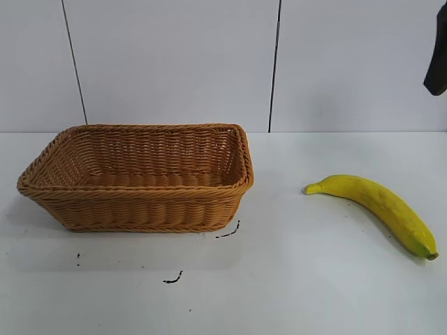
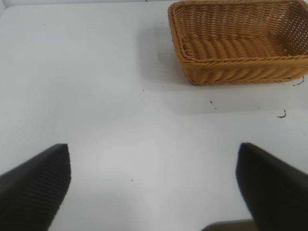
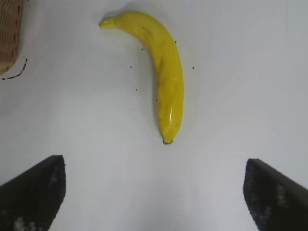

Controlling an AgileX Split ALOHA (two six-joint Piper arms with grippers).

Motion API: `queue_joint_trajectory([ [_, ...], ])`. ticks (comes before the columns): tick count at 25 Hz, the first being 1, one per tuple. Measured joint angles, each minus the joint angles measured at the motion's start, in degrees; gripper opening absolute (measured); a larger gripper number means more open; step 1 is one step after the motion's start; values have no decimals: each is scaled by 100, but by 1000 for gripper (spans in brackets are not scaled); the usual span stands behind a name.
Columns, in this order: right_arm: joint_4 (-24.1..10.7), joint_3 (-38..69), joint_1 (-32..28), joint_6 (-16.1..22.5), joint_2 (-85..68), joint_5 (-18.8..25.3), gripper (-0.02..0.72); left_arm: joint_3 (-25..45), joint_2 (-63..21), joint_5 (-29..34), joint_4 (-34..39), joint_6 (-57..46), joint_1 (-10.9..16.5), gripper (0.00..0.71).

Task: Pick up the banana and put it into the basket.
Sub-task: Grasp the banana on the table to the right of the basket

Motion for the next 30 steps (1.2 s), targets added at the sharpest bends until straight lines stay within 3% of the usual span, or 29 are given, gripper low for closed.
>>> queue_joint_trajectory([
  [6,42,0,0,-677,549,-354,690,0,0,0,0,0,0,693],
  [9,194,0,0,-796,753,-417,690,0,0,0,0,0,0,693],
  [20,427,0,0,-790,1511,-700,690,0,0,0,0,0,0,693],
  [30,464,-4,0,-348,2640,-1106,690,0,0,-5,0,0,0,693],
])
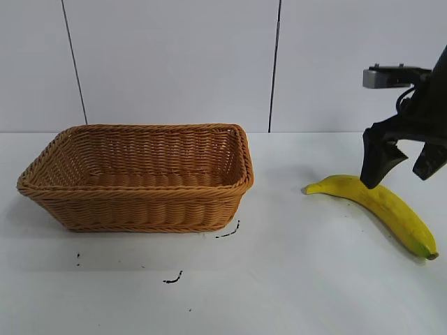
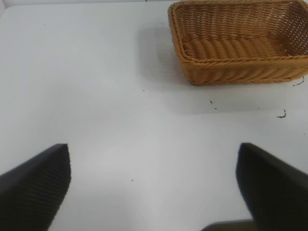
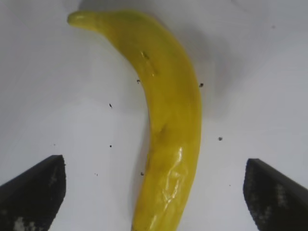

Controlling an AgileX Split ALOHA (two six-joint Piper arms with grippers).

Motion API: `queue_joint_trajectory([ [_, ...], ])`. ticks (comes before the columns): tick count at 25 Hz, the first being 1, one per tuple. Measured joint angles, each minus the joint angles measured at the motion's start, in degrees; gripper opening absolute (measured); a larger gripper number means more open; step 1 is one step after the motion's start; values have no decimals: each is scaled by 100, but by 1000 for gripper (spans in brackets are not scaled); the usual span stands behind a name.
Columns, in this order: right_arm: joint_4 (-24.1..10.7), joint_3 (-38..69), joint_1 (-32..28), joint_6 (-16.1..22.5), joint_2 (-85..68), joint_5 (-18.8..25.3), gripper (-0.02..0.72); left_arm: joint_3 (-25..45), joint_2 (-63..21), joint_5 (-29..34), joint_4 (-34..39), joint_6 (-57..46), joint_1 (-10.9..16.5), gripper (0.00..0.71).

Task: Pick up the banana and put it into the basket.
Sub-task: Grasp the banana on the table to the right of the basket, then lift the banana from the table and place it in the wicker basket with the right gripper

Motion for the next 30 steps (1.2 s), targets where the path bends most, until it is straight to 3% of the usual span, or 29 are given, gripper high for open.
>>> queue_joint_trajectory([
  [2,7,0,0,26,11,-80,685,0,0,0,0,0,0,693],
  [4,7,0,0,28,11,-144,612,0,0,0,0,0,0,693],
  [8,-33,0,0,53,-13,-186,281,0,0,0,0,0,0,693],
  [14,-180,-216,0,74,-178,201,291,0,0,0,0,0,0,693],
  [25,-321,-1758,89,633,-924,2071,291,0,0,4,0,0,0,693],
  [30,-607,-2352,658,646,-1067,2429,291,0,0,4,0,0,0,693],
])
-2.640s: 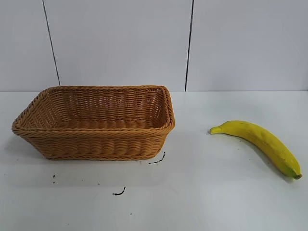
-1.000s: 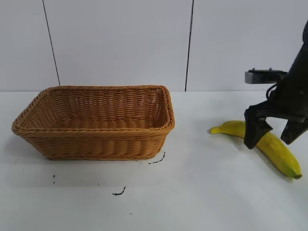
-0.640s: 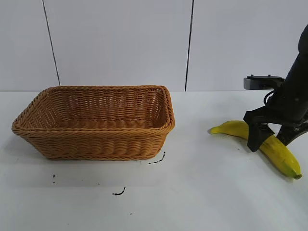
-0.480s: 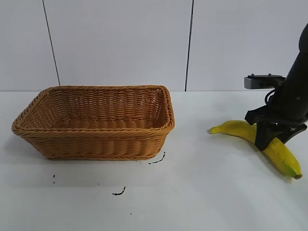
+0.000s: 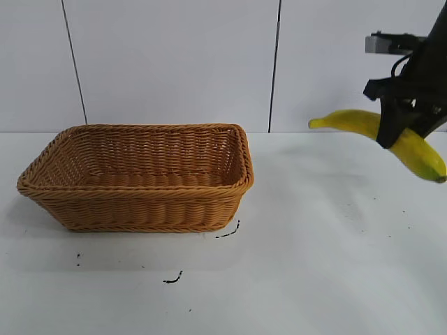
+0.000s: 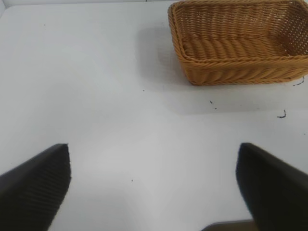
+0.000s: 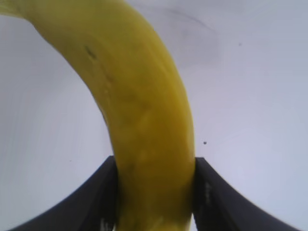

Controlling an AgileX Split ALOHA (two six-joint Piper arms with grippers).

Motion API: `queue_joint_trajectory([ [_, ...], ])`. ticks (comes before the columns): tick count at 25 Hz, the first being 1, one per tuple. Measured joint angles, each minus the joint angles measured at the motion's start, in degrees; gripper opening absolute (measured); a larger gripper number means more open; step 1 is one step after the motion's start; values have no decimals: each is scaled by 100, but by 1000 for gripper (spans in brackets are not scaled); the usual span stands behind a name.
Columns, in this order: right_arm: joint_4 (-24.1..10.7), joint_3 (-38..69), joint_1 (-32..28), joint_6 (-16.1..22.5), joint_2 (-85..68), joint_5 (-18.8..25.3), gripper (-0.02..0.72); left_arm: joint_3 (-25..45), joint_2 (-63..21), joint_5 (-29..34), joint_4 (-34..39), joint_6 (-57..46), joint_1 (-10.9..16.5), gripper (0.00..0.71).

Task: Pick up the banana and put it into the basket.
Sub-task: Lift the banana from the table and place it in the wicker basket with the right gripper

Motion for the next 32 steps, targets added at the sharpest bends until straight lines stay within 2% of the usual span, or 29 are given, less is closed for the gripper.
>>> queue_joint_trajectory([
  [4,-203,-330,677,0,0,34,291,0,0,0,0,0,0,693],
  [8,-358,-490,1386,-9,0,-374,291,0,0,0,0,0,0,693],
  [13,-547,-509,2264,-345,50,-1509,291,0,0,0,0,0,0,693],
  [17,-547,-509,2817,-516,327,-2454,291,0,0,0,0,0,0,693],
  [20,-796,-509,3130,-549,702,-3190,291,0,0,0,0,0,0,693],
  [22,-1034,-509,3226,-554,1010,-3522,291,0,0,7,0,0,0,693],
  [24,-1273,-509,3270,-478,1304,-3712,291,0,0,2,0,0,0,693],
  [29,-1835,-509,3269,-131,1951,-3750,291,0,0,2,0,0,0,693],
  [32,-1921,-509,3269,105,2090,-3756,291,0,0,2,0,0,0,693],
])
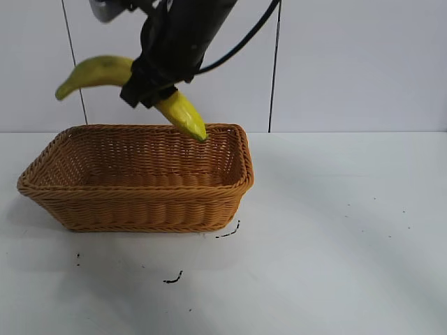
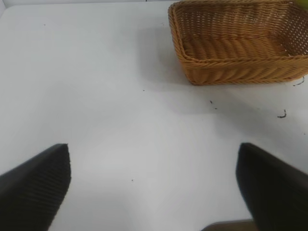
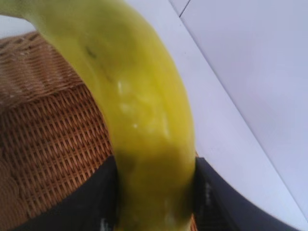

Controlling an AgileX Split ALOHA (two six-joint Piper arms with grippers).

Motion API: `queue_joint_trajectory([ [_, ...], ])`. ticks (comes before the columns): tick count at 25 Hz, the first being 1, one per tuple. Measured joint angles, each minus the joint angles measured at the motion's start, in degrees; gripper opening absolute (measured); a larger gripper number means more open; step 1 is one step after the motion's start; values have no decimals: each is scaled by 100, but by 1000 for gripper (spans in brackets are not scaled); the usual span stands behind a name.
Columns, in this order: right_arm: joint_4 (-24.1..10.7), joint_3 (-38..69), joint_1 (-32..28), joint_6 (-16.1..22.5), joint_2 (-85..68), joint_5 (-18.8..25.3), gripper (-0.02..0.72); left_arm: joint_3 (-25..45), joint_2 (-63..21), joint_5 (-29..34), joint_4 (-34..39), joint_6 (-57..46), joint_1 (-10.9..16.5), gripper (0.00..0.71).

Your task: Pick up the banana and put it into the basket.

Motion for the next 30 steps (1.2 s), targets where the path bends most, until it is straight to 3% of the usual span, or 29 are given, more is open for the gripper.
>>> queue_joint_trajectory([
  [7,12,0,0,140,0,-55,305,0,0,0,0,0,0,693],
  [11,95,0,0,154,0,-68,593,0,0,0,0,0,0,693],
  [12,95,0,0,154,-6,-68,634,0,0,0,0,0,0,693],
  [17,117,-75,0,528,-213,133,690,0,0,0,0,0,0,693],
  [20,143,-405,0,1089,-490,586,690,0,0,0,0,0,0,693],
  [23,270,-963,-8,1557,-642,1337,690,0,0,0,0,0,0,693],
  [27,741,-1674,-261,1942,-661,2443,690,0,0,0,0,0,0,693],
  [30,1177,-1948,-666,2087,-661,2934,690,0,0,0,0,0,0,693],
])
